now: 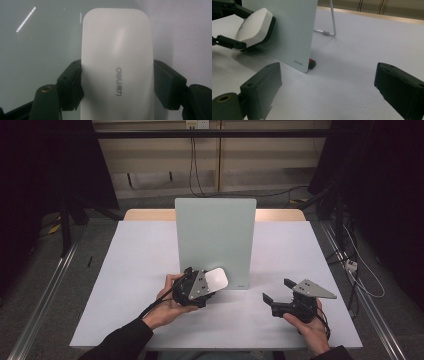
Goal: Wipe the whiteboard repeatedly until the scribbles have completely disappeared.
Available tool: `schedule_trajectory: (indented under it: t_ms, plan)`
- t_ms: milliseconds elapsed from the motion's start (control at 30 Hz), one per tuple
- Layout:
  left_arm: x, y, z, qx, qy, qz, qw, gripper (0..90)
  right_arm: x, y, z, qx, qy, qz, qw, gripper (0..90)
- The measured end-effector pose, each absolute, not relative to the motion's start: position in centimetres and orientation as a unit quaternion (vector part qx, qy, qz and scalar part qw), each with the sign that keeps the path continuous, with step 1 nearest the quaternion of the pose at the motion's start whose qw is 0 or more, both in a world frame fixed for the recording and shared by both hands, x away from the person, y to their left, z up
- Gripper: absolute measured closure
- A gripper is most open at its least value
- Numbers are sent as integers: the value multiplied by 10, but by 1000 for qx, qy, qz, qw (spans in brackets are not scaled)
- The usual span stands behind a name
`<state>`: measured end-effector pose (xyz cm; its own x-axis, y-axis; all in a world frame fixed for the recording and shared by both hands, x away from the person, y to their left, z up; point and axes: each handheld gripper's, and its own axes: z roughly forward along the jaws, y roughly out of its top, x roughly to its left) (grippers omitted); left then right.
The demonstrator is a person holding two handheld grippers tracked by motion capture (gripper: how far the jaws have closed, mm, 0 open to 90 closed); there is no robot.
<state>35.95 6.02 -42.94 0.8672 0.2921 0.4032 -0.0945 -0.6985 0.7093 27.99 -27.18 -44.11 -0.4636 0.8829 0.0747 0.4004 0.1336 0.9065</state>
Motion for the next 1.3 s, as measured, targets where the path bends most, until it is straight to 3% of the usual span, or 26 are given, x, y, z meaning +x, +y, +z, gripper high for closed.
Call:
schedule_trajectory:
  t_ms: [833, 1300]
  plan:
    - [381, 95, -379, 827, 148, 288, 460, 312, 280, -271, -442, 455, 709, 477, 250, 71]
    - [378, 97, -383, 840, 153, 256, 454, 312, 281, -271, -442, 455, 709, 477, 251, 71]
